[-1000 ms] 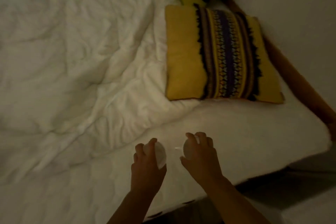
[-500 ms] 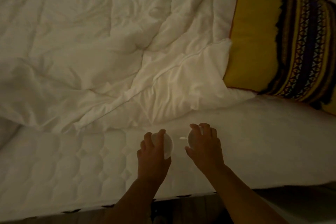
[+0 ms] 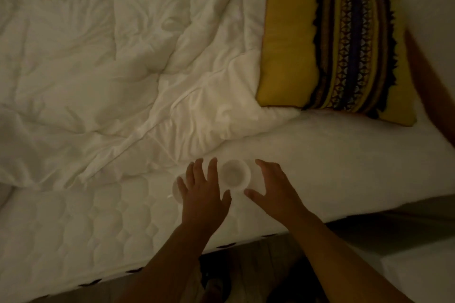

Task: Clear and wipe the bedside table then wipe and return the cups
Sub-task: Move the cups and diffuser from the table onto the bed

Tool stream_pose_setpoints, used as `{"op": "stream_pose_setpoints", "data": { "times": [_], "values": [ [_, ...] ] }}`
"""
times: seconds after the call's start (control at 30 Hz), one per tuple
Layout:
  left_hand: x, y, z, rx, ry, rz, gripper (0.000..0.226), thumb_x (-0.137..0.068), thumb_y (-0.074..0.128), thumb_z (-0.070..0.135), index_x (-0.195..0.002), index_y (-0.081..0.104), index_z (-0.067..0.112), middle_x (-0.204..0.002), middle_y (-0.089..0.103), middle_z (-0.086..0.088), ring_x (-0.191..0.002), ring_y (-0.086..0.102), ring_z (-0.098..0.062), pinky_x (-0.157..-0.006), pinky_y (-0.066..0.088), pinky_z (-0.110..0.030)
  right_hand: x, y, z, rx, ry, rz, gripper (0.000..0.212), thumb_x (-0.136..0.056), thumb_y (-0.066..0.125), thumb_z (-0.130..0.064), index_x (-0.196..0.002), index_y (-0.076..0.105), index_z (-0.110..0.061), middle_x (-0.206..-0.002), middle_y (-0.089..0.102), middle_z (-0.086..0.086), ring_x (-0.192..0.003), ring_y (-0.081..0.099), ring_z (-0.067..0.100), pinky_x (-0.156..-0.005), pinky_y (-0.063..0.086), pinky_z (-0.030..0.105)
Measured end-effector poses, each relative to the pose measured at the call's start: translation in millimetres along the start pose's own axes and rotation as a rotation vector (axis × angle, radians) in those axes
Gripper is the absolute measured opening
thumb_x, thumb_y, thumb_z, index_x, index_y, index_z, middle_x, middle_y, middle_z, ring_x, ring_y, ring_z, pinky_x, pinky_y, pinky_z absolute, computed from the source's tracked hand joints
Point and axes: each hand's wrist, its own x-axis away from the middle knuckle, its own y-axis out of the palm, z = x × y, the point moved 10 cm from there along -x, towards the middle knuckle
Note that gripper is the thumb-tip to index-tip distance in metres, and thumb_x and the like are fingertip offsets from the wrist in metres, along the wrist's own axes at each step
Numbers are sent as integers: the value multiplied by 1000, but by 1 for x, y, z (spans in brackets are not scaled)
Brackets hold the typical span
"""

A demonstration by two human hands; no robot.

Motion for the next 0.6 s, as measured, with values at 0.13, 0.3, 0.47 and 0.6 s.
{"op": "stream_pose_setpoints", "data": {
  "times": [0.13,0.3,0.47,0.6],
  "values": [
    [7,12,76,-86,94,-77,66,-89,50,47,-144,23,23,-149,30,-6,-141,22,-30,-113,25,-51,37,-33,67,-95,150,-29,62,-89,64,-44,-143,39,-25,-136,50,2,-118,54,17,-100,49,36],
    [34,61,202,-179,297,-256,56,-91,46,49,-139,32,24,-142,40,-3,-134,34,-25,-108,31,-46,111,-78,181,-358,439,72,44,-91,65,-34,-131,49,-27,-114,61,-3,-102,57,12,-89,49,30],
    [74,122,323,-272,516,-395,50,-91,48,49,-134,38,25,-129,49,1,-120,45,-22,-101,37,-43,200,-105,290,-495,583,207,41,-91,63,-37,-129,53,-24,-109,63,-3,-100,60,14,-91,51,30],
    [127,183,411,-415,684,-501,44,-94,44,44,-133,41,24,-129,51,-1,-118,48,-23,-102,37,-44,286,-114,375,-588,722,348,35,-90,64,-36,-121,56,-22,-105,65,-3,-94,63,15,-78,52,27]
  ]
}}
